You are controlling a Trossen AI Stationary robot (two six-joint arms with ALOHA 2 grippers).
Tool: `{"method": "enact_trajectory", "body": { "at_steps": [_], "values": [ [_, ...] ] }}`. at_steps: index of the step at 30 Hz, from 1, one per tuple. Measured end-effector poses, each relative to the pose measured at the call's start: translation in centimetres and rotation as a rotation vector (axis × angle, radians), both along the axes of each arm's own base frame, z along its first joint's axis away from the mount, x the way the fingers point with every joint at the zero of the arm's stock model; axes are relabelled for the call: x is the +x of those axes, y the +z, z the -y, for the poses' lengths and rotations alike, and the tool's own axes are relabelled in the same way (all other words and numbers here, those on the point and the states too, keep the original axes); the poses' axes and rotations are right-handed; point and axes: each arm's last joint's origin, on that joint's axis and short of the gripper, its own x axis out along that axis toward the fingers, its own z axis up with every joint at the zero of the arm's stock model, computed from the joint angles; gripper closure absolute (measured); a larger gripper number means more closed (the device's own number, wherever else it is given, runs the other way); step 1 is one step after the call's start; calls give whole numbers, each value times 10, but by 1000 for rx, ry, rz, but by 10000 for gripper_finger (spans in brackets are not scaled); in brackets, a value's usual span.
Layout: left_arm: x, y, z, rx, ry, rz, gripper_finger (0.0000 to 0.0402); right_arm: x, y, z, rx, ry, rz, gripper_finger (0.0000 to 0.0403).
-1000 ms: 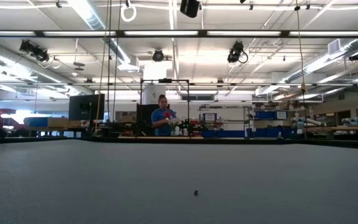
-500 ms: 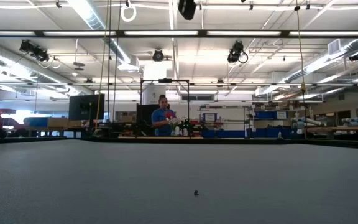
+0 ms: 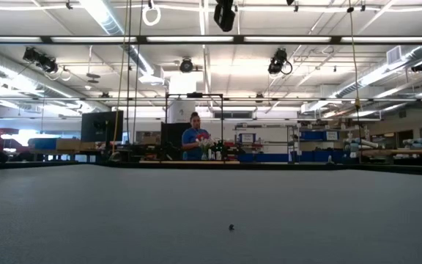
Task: Sort flowers into vase by color
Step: Put the yellow tulip into the transparent vase
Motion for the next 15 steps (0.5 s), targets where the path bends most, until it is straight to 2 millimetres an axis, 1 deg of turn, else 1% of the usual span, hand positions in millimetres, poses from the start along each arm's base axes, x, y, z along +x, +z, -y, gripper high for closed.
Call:
{"method": "enact_trajectory", "body": {
  "at_steps": [4, 7, 10, 15],
  "values": [
    [-15, 5, 3, 13, 54, -5, 388, -7, 9, 0, -53, -44, 27, 234],
    [-33, 6, 9, 24, 108, -57, 391, -18, 19, 1, -99, -119, 35, 198],
    [-49, 3, 21, 40, 147, -138, 392, -32, 27, 2, -151, -217, 13, 186],
    [-77, 4, 48, 79, 149, -207, 393, -54, 38, 2, -211, -292, -37, 190]
  ]
}}
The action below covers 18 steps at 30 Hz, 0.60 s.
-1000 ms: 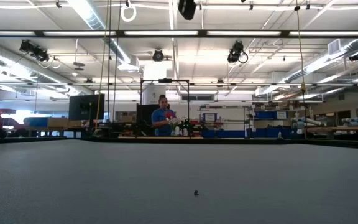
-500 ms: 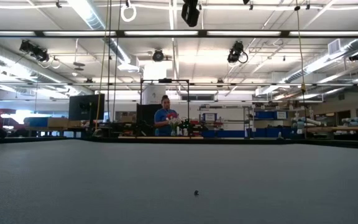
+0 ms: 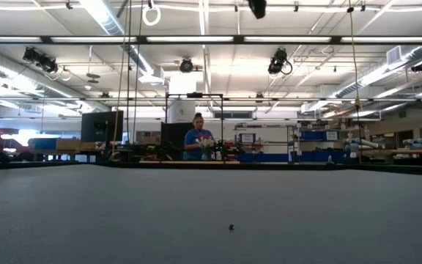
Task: Sort flowers into vase by color
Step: Put the yellow tulip into the transparent vase
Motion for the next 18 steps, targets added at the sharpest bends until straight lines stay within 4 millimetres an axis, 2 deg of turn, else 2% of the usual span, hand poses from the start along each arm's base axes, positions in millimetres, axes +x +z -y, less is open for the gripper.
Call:
{"method": "enact_trajectory", "body": {
  "at_steps": [6, 11, 18],
  "values": [
    [-16, 3, 20, 35, 44, 3, 393, -32, 30, -11, -112, -56, 95, 204],
    [-15, 2, 29, 29, 62, 2, 393, -56, 44, -21, -150, -37, 120, 225],
    [-3, -31, 51, -17, 25, -44, 393, -83, 49, -45, -146, 52, 71, 242]
  ]
}}
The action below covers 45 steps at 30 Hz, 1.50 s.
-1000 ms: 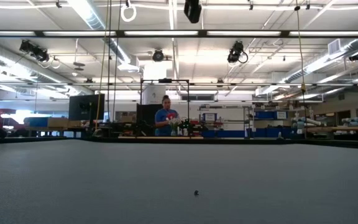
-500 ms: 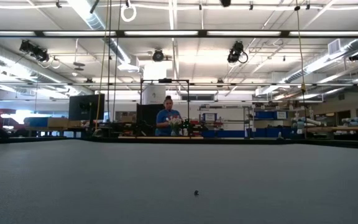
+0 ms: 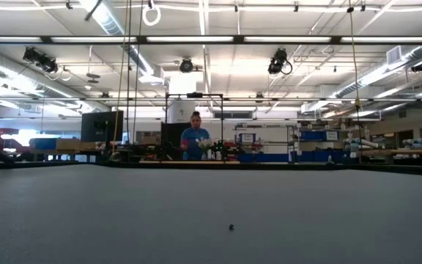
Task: Sort flowers into vase by color
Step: Put the yellow tulip into the transparent vase
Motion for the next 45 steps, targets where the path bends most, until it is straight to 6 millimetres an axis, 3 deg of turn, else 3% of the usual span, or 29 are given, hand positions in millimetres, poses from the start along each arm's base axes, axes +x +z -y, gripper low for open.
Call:
{"method": "enact_trajectory", "body": {
  "at_steps": [9, 21, 25, 32, 39, 45],
  "values": [
    [1, -2, 10, 20, 19, 71, 393, -18, 6, -15, -67, -72, 9, 241],
    [-17, -1, 49, 112, -333, 95, 393, -14, 4, -17, -45, -38, 4, 242],
    [-18, -1, 51, 134, -354, 97, 393, -11, 4, -18, 40, -2, 2, 243],
    [-19, -2, 53, 109, -368, 87, 393, -10, 9, -18, -7, 14, 61, 243],
    [-35, -9, 73, -7, -557, -26, 393, -9, 14, -18, -1, 22, 109, 243],
    [-43, -9, 70, 115, -540, -4, 393, -9, 15, -18, 0, 22, 125, 243]
  ]
}}
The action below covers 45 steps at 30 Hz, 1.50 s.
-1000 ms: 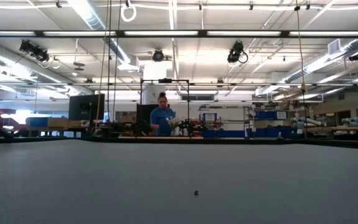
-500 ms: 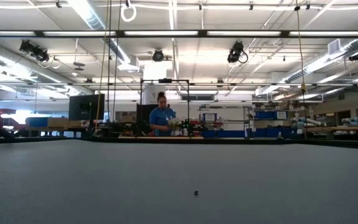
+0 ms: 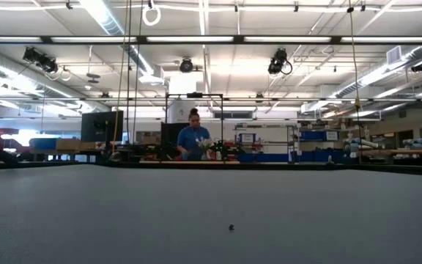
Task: Sort flowers into vase by color
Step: Put the yellow tulip into the transparent vase
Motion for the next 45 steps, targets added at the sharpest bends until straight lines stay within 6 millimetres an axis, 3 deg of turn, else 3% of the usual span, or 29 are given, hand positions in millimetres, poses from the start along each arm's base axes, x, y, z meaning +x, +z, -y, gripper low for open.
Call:
{"method": "enact_trajectory", "body": {
  "at_steps": [5, 7, 12, 19, 23, 30, 37, 45],
  "values": [
    [11, 5, -24, 94, 344, 105, 393, 0, 1, 0, -1, 0, 6, 243],
    [12, 4, -31, 98, 367, 90, 393, 0, 1, 0, 0, 0, 6, 243],
    [-15, 2, -37, 95, 206, 35, 393, 0, 0, 0, 0, 0, 5, 242],
    [-74, 6, -63, -16, 15, 33, 393, 0, 1, 0, 1, 0, 6, 241],
    [-90, 7, -69, -41, -170, 70, 393, 0, 1, 0, 1, 0, 6, 241],
    [-95, -3, -63, -93, -431, 55, 393, 0, 1, 0, 1, 0, 5, 242],
    [-95, -21, -63, -185, -452, 213, 393, 0, 1, 0, 0, 0, 6, 242],
    [-79, -63, -47, -155, -466, 126, 393, 0, 1, 0, 1, -1, 6, 242]
  ]
}}
